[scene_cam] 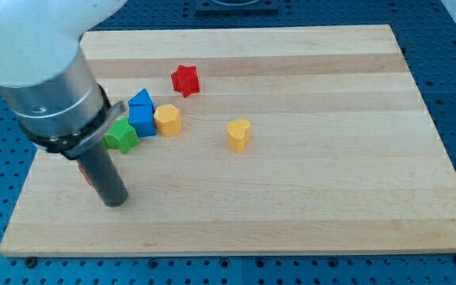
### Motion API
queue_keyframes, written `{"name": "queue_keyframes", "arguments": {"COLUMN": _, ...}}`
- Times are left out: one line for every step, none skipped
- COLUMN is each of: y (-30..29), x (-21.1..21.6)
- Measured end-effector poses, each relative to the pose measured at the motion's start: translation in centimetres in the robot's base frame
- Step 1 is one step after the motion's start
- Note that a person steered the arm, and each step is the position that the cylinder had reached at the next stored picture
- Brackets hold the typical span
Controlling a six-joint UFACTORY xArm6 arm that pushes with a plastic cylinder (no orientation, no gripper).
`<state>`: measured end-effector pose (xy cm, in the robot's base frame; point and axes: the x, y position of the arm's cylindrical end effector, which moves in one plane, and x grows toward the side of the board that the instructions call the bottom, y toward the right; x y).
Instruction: Slide the red circle towards the green circle
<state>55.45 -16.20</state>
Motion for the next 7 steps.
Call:
{"name": "queue_keyframes", "arguments": {"y": 0.1, "x": -0.8}}
{"name": "queue_keyframes", "arguments": {"y": 0.1, "x": -2.0}}
{"name": "queue_keyframes", "arguments": {"y": -0.7, "x": -3.3}}
{"name": "queue_keyframes", "arguments": {"y": -3.9, "x": -3.4}}
{"name": "queue_keyframes", "arguments": {"y": -5.2, "x": -3.1}}
{"name": "queue_keyframes", "arguments": {"y": -5.5, "x": -2.2}}
{"name": "queue_keyframes", "arguments": {"y": -6.2, "x": -3.0}}
